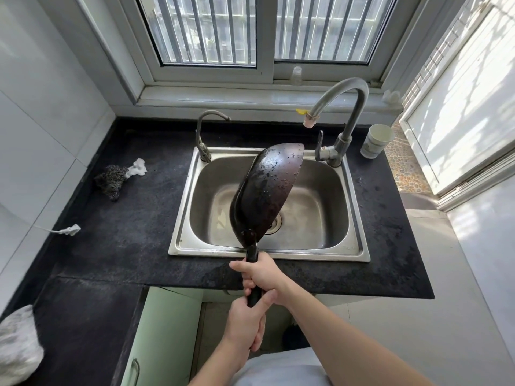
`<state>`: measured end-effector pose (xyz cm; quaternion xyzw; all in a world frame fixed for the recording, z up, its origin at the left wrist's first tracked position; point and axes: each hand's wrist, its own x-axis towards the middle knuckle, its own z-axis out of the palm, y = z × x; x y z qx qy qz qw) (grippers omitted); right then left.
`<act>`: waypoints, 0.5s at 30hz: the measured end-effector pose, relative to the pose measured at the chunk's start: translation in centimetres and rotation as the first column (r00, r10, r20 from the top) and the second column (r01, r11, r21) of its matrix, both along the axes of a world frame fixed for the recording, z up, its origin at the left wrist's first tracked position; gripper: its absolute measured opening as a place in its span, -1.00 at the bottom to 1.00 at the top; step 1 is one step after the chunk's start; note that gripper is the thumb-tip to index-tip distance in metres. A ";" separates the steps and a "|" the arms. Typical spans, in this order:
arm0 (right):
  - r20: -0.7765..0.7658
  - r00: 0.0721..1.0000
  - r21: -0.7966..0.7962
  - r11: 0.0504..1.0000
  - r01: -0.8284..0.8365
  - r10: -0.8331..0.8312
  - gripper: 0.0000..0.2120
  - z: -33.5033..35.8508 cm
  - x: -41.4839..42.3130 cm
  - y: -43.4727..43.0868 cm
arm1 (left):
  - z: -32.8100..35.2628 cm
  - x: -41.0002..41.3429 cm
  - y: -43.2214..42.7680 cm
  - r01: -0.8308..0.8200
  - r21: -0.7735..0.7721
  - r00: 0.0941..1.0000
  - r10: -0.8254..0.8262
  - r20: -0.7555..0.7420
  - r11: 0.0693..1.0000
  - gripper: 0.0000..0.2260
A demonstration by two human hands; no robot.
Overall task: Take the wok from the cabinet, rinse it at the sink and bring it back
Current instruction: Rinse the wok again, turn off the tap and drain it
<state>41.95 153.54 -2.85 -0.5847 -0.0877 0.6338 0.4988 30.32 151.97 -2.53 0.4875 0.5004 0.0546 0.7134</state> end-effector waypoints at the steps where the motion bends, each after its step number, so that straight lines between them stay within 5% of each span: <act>1: -0.001 1.000 -0.001 1.000 0.002 -0.002 -0.66 0.0 0.0 0.0 | -0.1 0.0 0.0 0.004 0.002 1.000 -0.004 -0.003 1.000 -0.49; 9: 0.002 1.000 -0.014 1.000 0.001 -0.001 -0.68 0.1 0.2 -0.2 | -0.3 0.2 0.0 0.016 -0.005 1.000 -0.015 0.010 1.000 -0.48; 15: 0.039 0.999 -0.023 0.999 -0.035 0.036 -0.64 0.1 0.4 -0.1 | 0.0 0.2 0.3 0.020 -0.148 0.998 -0.010 0.064 0.989 -0.58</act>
